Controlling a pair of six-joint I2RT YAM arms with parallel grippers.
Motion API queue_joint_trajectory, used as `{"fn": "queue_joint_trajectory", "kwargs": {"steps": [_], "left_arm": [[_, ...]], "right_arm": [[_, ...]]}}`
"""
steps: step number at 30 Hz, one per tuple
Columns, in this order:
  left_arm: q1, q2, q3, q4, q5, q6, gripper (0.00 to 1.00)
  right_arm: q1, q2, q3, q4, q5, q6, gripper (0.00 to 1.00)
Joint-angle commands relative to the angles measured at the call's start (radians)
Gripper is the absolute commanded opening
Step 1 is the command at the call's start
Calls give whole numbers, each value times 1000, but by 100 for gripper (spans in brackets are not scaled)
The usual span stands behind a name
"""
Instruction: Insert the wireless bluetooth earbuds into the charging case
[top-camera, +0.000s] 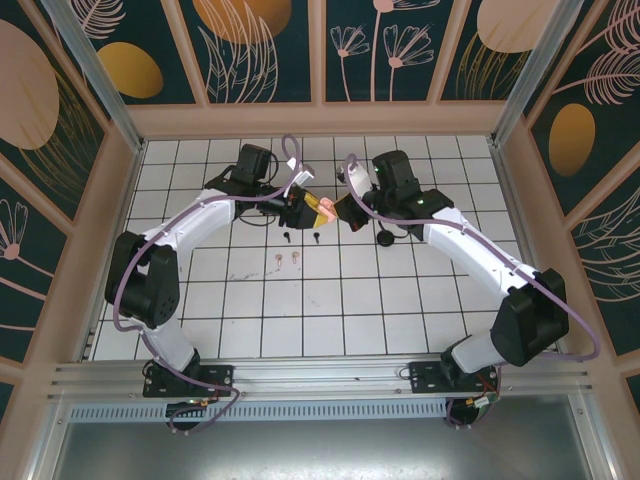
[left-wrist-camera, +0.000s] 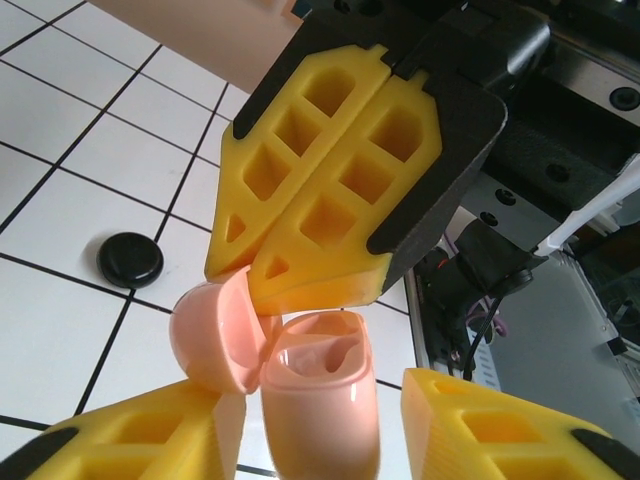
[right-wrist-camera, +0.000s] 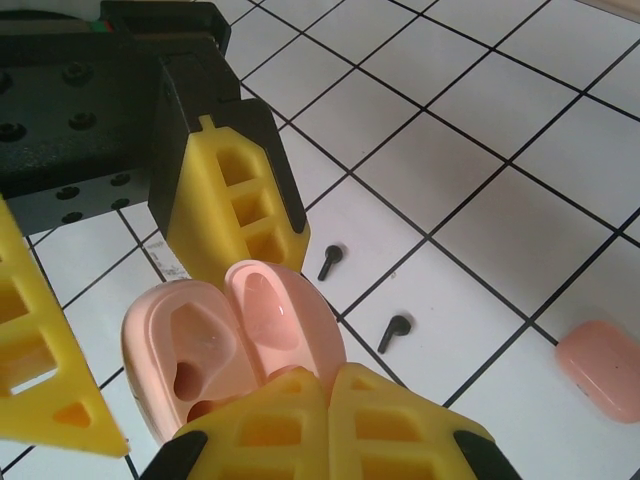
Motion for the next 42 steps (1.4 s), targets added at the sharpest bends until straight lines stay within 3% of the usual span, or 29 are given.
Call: {"fn": "queue_joint_trajectory", "kwargs": {"steps": [1, 9, 11, 13, 15, 20, 26, 31, 36, 42], "left_arm": [[0, 11, 31, 12, 57, 14, 41], [0, 12, 19, 36, 68, -2, 16], [0, 2, 1, 82, 62, -33, 12], [0, -17, -33, 160, 38, -88, 8], [0, -36, -74, 263, -3, -152, 3], [5, -112, -140, 415, -113, -246, 0], [61, -223, -279, 697, -276, -421, 0], [95, -319, -409, 886, -467, -508, 0], [100, -417, -507, 951, -730, -518, 0], [132, -501, -592, 1010, -948, -557, 0]], "right_arm": [[23, 12, 29, 7, -24, -1, 0], [23, 12, 40, 10, -2, 6, 0], [22, 8, 49, 15, 19, 20, 8], [20, -1, 60, 15, 41, 40, 27], [15, -22, 64, 15, 52, 61, 39], [-3, -122, 35, 13, 39, 132, 53], [-3, -230, -61, 22, 50, 257, 55], [19, -221, -131, 53, 100, 389, 55], [108, -133, -165, 107, 185, 535, 55], [235, 62, -82, 103, 303, 696, 53]]}}
